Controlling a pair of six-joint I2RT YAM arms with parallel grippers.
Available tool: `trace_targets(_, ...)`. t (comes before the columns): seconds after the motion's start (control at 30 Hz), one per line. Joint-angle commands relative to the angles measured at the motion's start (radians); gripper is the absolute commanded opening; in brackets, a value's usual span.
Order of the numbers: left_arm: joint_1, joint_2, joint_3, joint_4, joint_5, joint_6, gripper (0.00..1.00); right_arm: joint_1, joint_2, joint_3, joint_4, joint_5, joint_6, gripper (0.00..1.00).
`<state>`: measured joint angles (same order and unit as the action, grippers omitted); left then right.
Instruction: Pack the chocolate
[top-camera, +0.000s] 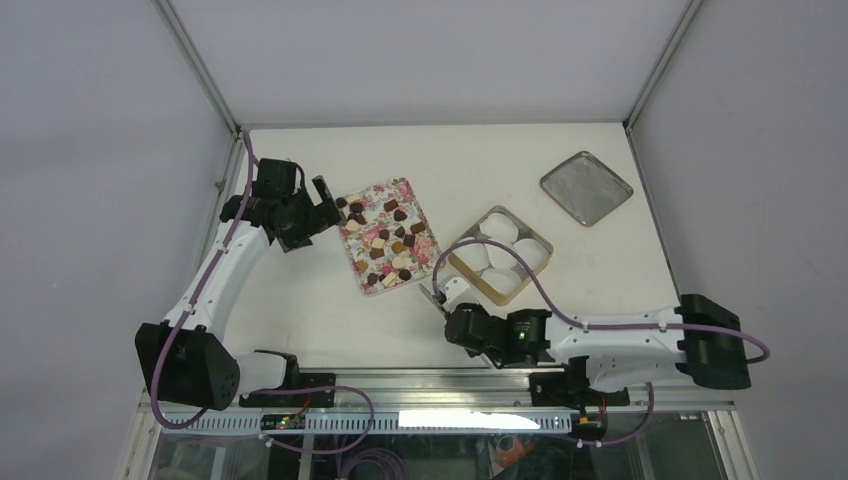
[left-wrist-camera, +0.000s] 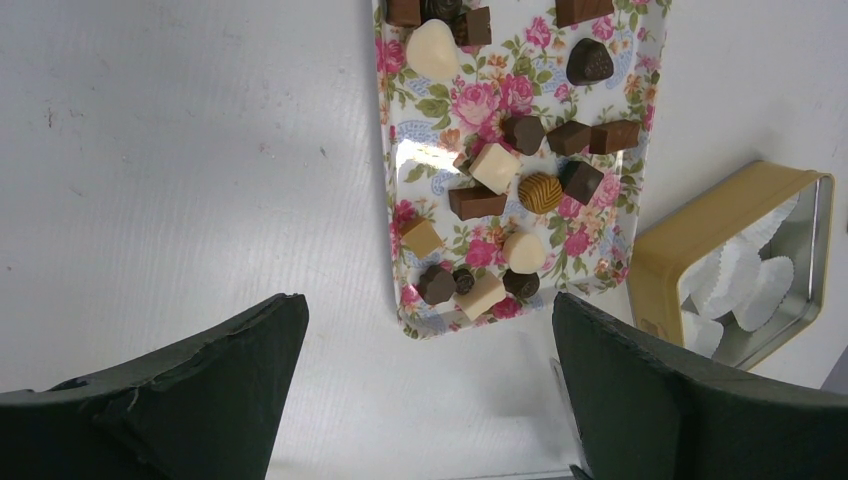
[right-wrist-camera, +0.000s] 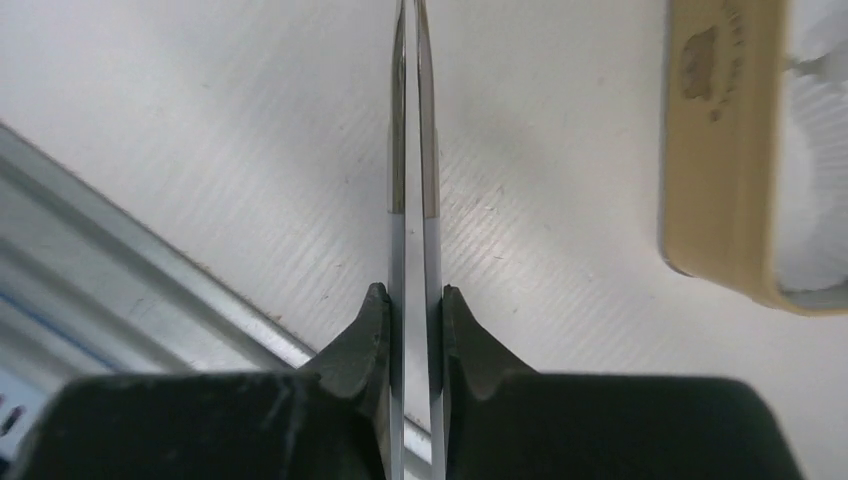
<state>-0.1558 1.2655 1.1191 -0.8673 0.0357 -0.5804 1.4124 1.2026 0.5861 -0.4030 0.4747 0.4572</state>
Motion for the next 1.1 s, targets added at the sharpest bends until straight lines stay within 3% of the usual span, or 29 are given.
trace_targets(0.0,0.004,-0.023,0.025,0.037,0.02,0.004,0.99,-0.006,-0.149,0.215,-0.249,0.052,-0.039,0.0)
trace_targets(0.17,0.004,-0.011,0.032,0.043,0.01,0.008,0.99,-0.141,-0.119,0.443,-0.379,0.034,-0.108,0.0)
trace_targets(0.33,0.004,-0.031,0.03,0.041,-0.017,0.027,0.99,-0.386,0.065,0.707,-0.533,-0.184,-0.128,0.0)
trace_targets(0.47,0.004,-0.048,0.021,0.036,-0.031,0.04,0.99,-0.498,0.285,0.954,-0.766,-0.367,-0.151,0.0)
trace_targets(0.63,0.004,-0.051,0.011,0.034,-0.059,0.047,0.99,-0.504,0.472,1.091,-0.866,-0.357,-0.208,0.0)
trace_targets(0.83,0.004,-0.044,0.009,0.034,-0.057,0.045,0.99,-0.506,0.629,1.166,-0.89,-0.403,-0.239,0.09)
trace_targets(1.07,0.004,-0.057,0.005,0.034,-0.064,0.049,0.99,-0.507,0.705,1.194,-0.834,-0.406,-0.248,0.28)
